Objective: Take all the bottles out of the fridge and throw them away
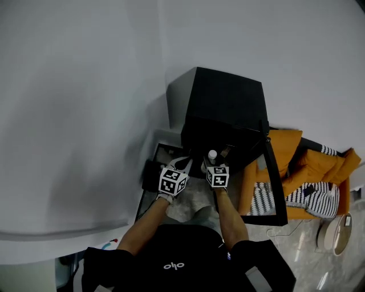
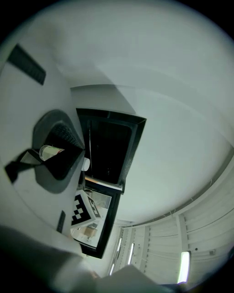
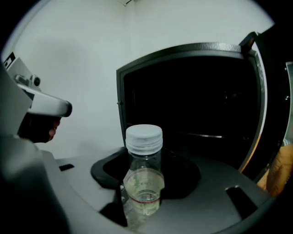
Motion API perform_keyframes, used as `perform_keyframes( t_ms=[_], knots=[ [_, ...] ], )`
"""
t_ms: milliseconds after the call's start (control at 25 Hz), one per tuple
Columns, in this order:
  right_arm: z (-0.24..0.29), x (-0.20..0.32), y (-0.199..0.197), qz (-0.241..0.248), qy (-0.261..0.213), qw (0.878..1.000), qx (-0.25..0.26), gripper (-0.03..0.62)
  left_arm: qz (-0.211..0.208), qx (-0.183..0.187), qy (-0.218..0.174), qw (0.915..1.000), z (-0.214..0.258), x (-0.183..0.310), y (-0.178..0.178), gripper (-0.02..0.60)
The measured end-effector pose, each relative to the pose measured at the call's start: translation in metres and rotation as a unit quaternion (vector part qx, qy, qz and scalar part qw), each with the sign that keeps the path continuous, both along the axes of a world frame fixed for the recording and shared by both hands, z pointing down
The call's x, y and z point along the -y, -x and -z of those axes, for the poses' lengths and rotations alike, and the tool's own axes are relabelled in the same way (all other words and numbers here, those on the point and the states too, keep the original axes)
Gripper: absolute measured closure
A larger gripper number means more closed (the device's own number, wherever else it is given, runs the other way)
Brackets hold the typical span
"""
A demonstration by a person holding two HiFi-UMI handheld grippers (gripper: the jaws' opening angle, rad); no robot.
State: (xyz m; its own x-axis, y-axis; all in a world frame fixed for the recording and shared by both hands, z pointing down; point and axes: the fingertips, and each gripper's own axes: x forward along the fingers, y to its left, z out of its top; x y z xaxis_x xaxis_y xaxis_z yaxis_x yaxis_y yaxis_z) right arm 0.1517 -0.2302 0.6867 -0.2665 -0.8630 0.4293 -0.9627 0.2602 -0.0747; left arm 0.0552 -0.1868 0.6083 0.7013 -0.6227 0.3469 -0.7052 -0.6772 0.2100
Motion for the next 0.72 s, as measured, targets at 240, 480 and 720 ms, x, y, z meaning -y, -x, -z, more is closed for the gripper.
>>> perform_keyframes(
  t_ms=[240,480,720],
  knots=[
    [0.087,-0.018,0.001,0.018,-0.01,1.0,0.007,0.393,-0.007,-0.003,0.009,0.9999,0.065,-0.004,-0.013,0.575],
    [0.132,-0.016,-0.002,0.035,-0.03,0.999,0.001,0.393,-0.006,-0.013,0.002,0.9999,0.095,0.004,-0.026,0.575],
    [0.146,-0.006,-0.003,0.051,-0.039,0.998,-0.004,0.393,0.009,-0.014,-0.007,0.9998,0.101,0.015,-0.021,0.575]
  ],
)
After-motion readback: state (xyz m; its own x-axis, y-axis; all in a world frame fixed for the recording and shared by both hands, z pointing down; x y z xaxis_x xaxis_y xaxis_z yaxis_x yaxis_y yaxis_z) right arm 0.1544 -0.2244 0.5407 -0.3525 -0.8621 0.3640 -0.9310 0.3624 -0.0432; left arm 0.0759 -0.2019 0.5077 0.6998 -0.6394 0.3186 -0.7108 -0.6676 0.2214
